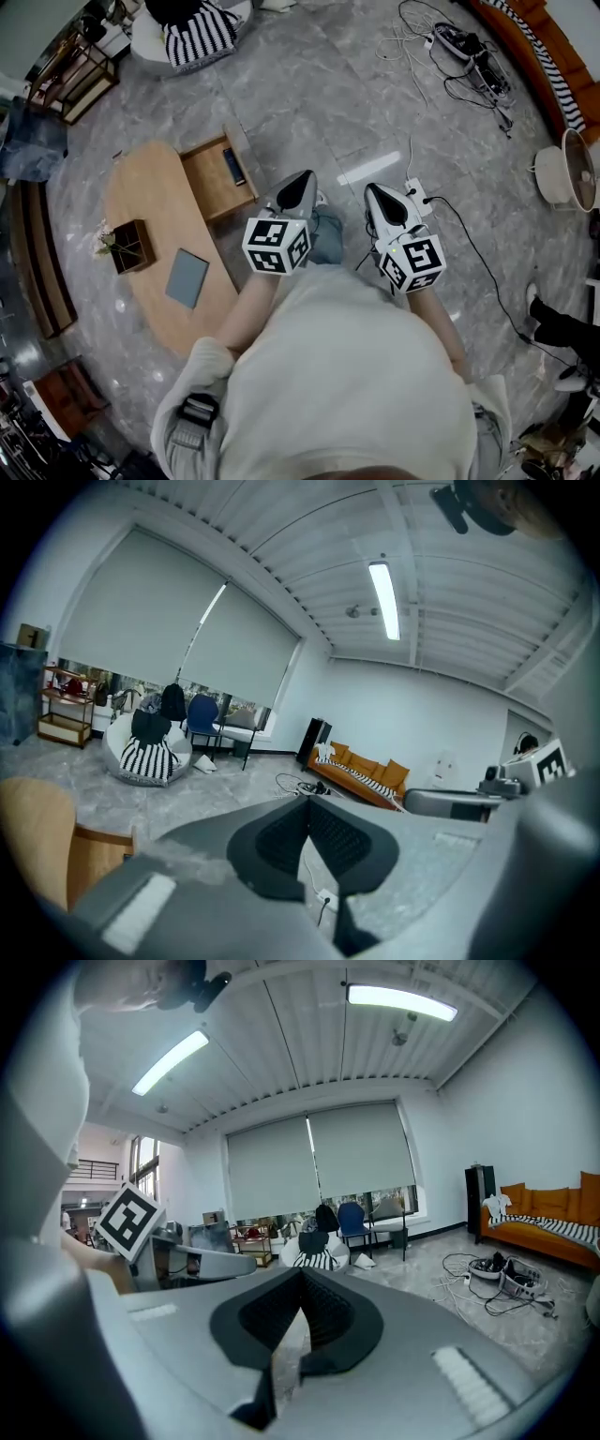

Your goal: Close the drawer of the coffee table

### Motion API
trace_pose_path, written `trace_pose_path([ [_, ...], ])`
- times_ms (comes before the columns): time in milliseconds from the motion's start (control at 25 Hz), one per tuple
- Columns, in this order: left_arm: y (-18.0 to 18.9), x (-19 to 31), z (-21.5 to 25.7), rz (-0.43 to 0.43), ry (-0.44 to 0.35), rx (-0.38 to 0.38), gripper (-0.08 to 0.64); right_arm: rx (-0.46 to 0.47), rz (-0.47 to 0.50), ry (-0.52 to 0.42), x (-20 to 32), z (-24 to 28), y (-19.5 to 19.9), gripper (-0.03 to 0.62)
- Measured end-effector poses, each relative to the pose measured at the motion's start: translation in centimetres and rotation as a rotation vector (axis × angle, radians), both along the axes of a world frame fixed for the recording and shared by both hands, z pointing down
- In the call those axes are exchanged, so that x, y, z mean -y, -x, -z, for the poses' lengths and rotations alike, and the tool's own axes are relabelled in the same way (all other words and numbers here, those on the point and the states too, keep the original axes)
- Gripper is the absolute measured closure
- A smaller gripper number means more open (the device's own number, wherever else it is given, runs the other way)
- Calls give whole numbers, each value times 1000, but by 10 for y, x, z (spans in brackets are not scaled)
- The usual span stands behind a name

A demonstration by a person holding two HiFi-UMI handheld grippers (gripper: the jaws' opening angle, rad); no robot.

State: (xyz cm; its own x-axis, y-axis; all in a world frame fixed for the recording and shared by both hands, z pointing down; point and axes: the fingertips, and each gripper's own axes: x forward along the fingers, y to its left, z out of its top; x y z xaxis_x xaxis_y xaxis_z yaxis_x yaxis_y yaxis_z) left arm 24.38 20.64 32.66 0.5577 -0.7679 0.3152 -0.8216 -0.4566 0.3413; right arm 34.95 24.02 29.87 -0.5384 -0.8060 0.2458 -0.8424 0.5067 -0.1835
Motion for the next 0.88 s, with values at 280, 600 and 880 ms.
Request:
trace_pose_path([
  [280, 2, 95, -4, 59, 36, -14, 560, -11, 17, -18, 110, 17, -6, 592],
  [600, 25, 206, -6, 133, 47, -45, 560, -22, 59, -2, 230, 17, 13, 591],
  [880, 52, 269, -15, 247, 51, -56, 560, -26, 158, 9, 301, 7, 40, 591],
])
